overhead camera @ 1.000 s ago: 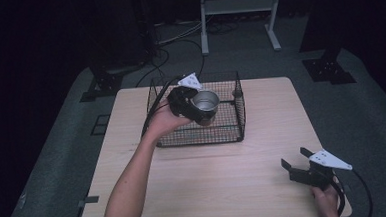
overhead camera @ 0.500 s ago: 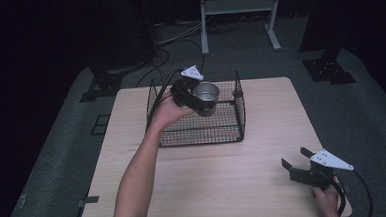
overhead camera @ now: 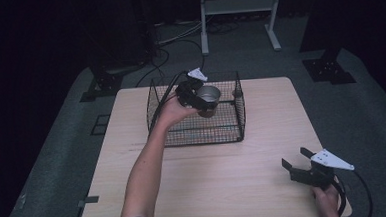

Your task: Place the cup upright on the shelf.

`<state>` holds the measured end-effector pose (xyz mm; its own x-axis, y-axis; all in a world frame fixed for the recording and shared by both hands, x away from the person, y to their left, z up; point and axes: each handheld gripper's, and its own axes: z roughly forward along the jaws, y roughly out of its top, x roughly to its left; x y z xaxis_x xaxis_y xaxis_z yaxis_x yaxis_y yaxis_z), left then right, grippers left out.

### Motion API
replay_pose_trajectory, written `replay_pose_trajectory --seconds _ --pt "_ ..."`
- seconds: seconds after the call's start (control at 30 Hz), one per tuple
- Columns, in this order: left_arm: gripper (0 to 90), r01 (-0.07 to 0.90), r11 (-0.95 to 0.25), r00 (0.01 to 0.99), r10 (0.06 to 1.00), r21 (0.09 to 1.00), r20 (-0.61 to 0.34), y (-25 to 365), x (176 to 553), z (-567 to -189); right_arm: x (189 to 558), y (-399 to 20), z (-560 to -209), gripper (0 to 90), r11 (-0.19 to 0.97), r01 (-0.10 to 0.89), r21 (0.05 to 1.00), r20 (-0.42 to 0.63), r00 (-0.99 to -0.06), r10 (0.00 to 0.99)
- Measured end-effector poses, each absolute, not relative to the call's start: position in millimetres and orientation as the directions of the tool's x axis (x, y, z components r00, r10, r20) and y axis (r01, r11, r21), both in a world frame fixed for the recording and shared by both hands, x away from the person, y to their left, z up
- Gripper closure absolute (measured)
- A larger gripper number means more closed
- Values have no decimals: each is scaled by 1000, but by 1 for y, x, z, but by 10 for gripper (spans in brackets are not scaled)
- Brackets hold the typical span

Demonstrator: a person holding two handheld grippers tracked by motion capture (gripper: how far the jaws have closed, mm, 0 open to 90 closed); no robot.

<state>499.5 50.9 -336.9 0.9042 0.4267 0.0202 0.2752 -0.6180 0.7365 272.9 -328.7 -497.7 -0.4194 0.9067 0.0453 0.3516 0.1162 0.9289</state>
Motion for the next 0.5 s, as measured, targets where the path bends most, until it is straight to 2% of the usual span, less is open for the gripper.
replay_pose_trajectory --seconds 0.5 --pt "178 295 -627 898 439 721 15 39 516 -364 273 -329 -498 135 108 355 929 55 -418 907"
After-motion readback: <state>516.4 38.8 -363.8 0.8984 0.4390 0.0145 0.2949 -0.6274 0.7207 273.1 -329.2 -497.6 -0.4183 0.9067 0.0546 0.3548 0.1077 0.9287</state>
